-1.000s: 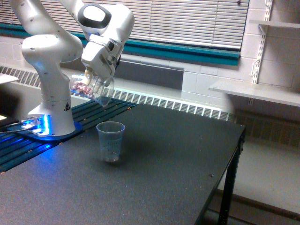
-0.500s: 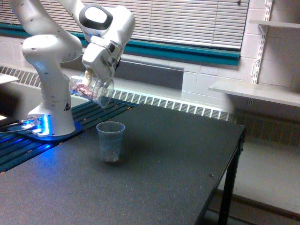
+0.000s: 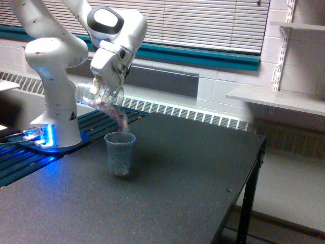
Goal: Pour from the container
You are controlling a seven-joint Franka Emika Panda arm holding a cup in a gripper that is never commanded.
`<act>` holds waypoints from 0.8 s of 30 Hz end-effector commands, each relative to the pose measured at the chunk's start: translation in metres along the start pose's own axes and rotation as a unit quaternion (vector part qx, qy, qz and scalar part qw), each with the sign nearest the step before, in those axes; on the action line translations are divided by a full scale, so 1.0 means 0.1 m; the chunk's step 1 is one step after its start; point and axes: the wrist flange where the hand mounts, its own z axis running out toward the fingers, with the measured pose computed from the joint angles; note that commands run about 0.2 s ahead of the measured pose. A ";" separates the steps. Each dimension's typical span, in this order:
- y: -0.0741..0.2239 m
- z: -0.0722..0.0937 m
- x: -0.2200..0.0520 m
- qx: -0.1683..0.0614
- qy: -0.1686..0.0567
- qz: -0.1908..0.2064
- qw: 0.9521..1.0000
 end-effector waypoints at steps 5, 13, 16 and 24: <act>-0.03 0.07 -0.12 -0.013 0.002 -0.009 1.000; -0.01 0.04 -0.12 -0.012 0.007 -0.013 1.000; 0.00 0.03 -0.12 -0.010 0.008 -0.012 1.000; 0.02 0.00 -0.12 -0.005 0.011 -0.009 1.000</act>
